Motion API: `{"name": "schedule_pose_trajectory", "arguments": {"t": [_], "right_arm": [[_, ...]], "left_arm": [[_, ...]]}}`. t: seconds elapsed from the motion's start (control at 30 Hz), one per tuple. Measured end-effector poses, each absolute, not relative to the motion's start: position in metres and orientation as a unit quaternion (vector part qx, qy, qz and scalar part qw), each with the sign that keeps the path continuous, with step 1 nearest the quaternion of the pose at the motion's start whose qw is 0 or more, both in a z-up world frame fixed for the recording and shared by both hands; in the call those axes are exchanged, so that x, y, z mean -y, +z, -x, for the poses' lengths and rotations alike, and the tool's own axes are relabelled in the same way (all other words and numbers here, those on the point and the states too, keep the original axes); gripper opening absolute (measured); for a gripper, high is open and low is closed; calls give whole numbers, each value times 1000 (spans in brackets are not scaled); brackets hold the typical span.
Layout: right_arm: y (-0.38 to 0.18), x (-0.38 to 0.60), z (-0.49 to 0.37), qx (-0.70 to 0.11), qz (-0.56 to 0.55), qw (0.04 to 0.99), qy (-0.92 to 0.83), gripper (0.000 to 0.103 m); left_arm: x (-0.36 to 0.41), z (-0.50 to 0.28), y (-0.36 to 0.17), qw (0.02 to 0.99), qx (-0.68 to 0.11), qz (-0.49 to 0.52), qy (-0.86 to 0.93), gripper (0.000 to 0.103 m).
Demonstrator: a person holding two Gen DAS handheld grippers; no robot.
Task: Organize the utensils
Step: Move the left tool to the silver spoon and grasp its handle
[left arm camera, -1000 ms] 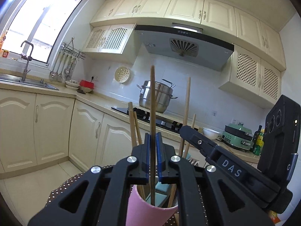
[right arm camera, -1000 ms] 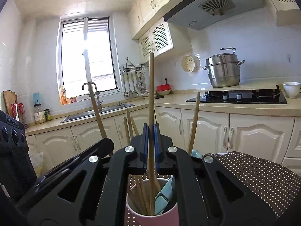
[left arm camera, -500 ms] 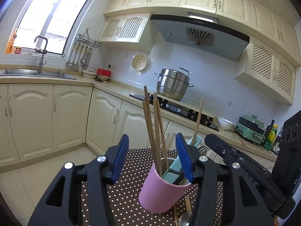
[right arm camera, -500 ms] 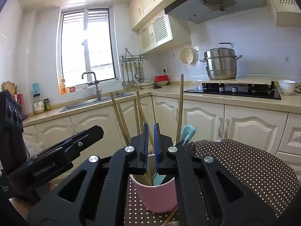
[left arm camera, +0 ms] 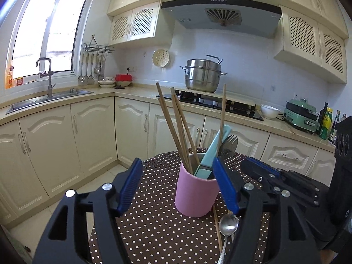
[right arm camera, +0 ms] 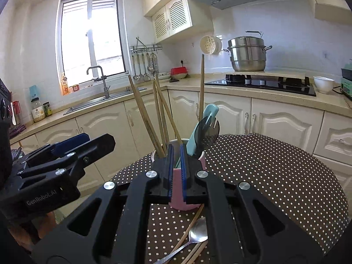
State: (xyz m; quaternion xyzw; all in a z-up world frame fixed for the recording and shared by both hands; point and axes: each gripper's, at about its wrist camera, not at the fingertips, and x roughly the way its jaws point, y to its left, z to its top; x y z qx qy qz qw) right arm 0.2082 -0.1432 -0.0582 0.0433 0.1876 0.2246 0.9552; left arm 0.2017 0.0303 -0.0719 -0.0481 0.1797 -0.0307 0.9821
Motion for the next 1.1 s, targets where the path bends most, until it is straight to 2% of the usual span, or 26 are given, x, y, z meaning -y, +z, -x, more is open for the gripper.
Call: {"name": "schedule_pose_trajectory", "arguments": {"t": [0.47,0.5,0.53,0.67,1.1], "right_arm": [[-73,166,-170,-229,-49,954,188,10],[-74,169,-168,-232,-51,954,185,11],[-74,171,-167,-234,-51,954,183,17],[-81,181,-159,-240,-56,953,174,46],[-115,204,-146,-290,-58,944,147,55]], "left_arm": [[-16,-179,-76,970,-227,41,-72,74],[-14,-179,-77,969,-232,40,-76,74],[-13,-178,-79,967,-239,39,-79,74],[-7,-179,-87,959,-267,40,-88,74],[14,-192,-122,918,-380,14,-114,74]]}}
